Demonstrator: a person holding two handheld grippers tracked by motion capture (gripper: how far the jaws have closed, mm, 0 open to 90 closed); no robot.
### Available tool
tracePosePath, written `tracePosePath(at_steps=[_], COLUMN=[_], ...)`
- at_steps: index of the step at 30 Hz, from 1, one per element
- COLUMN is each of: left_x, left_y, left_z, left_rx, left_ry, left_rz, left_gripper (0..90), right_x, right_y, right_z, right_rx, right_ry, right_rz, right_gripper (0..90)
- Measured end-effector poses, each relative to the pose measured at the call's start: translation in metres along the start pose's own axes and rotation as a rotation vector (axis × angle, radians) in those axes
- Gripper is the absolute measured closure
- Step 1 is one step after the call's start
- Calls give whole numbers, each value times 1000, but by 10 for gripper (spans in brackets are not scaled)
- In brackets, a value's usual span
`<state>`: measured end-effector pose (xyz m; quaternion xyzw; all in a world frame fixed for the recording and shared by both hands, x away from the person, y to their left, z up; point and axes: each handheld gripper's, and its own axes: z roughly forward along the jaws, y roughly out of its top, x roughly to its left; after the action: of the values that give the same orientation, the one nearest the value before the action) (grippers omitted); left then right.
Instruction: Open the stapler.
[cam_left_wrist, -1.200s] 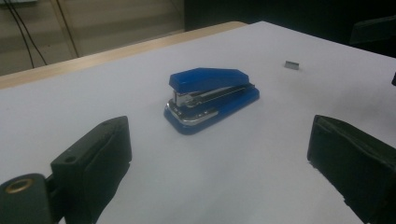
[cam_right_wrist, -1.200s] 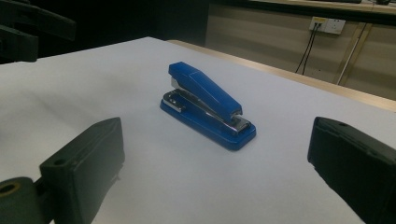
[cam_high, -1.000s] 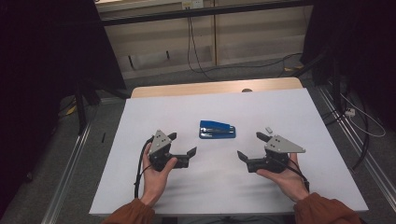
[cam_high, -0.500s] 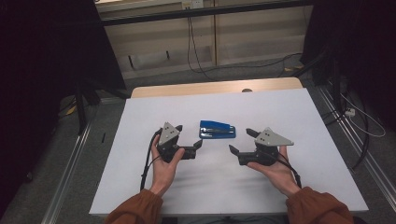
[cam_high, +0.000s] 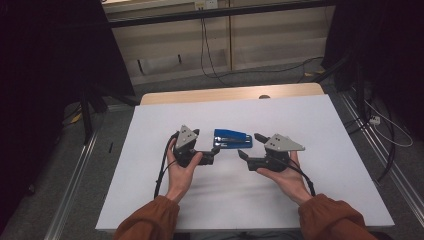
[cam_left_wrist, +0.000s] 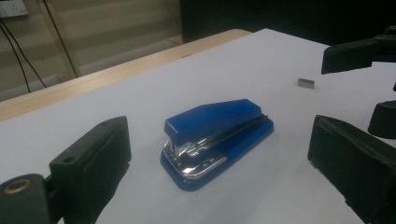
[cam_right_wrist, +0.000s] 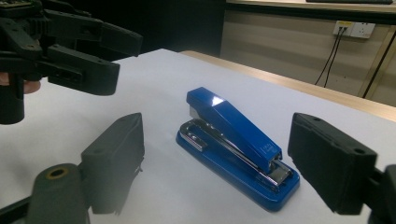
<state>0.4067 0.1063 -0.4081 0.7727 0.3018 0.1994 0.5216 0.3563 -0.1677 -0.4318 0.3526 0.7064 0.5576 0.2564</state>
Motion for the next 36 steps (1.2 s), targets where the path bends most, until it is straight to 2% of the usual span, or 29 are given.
tracePosePath(at_steps=[6,10,16,18,22,25,27,30,32,34,36], left_x=[8,11,20,22,29,32,34,33,32,32,32], left_y=[8,13,10,5,0,-2,-3,-4,-5,-5,-5], left_z=[8,16,28,32,32,28,27,27,29,30,30], left_rx=[-15,-1,-8,24,66,60,61,82,86,80,79], left_ry=[17,17,37,41,40,54,50,39,34,38,42], left_rz=[10,25,20,33,-11,-20,-22,-10,2,-8,-18], left_gripper=[61,61,61,43,39,46,47,48,55,55,55], right_x=[-1,-3,-2,-2,-2,-4,-5,-7,-8,-10,-11], right_y=[4,6,4,3,2,2,1,-1,-2,-2,-3], right_z=[8,15,25,26,26,26,26,28,28,28,28], right_rx=[-7,-9,18,20,30,37,45,55,66,69,74], right_ry=[1,-6,2,5,7,30,28,45,42,49,51], right_rz=[18,22,15,10,-1,3,-1,31,28,41,32], right_gripper=[237,250,271,288,301,426,460,515,600,669,753])
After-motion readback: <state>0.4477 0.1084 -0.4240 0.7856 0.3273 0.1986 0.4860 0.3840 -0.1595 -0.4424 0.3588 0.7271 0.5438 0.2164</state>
